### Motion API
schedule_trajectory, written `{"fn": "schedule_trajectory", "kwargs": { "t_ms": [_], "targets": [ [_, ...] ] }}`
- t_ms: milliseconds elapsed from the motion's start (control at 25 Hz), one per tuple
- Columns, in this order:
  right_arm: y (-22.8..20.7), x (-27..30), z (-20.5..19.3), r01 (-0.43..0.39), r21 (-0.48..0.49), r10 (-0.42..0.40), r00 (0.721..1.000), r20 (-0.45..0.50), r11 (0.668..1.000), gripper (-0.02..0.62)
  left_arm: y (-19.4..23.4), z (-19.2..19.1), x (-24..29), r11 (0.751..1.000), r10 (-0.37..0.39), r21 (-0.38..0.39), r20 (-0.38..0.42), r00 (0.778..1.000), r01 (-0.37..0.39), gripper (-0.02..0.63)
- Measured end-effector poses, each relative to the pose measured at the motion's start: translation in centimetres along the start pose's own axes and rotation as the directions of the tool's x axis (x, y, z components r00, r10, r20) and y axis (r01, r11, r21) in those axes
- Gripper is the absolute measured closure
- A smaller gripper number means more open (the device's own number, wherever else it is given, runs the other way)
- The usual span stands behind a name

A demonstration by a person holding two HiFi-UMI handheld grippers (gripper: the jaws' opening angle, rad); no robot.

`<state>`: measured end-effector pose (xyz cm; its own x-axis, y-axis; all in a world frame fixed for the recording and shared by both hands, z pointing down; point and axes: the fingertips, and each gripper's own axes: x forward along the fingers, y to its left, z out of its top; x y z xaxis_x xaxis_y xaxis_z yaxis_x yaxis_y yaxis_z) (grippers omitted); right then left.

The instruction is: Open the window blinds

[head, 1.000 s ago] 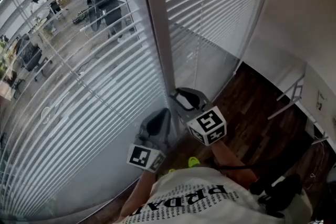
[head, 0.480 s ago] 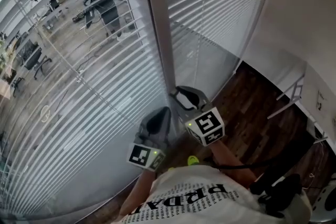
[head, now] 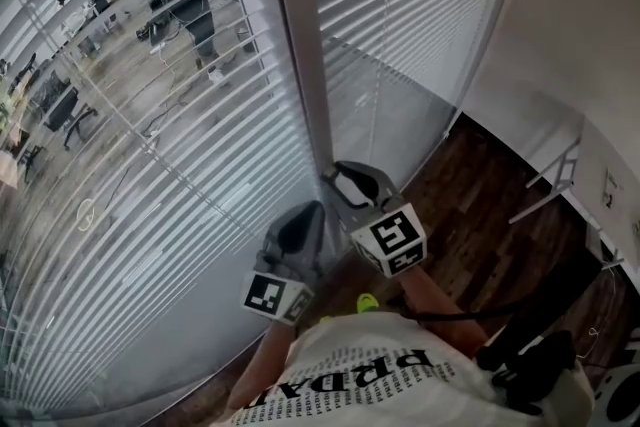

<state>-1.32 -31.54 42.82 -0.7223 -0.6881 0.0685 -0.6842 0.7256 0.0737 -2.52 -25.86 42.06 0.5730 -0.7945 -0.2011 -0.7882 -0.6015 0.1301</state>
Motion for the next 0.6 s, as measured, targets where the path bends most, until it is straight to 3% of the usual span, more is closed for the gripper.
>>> {"fn": "schedule_trajectory", "kwargs": {
  "t_ms": [600],
  "targets": [
    [0.10, 0.17, 0.13, -0.010, -0.002, 0.010, 1.000, 0.007, 1.000, 0.463, 0.10, -0.01, 0.01, 1.000, -0.002, -0.003, -0.007, 1.000, 0.002, 0.612]
  ]
}}
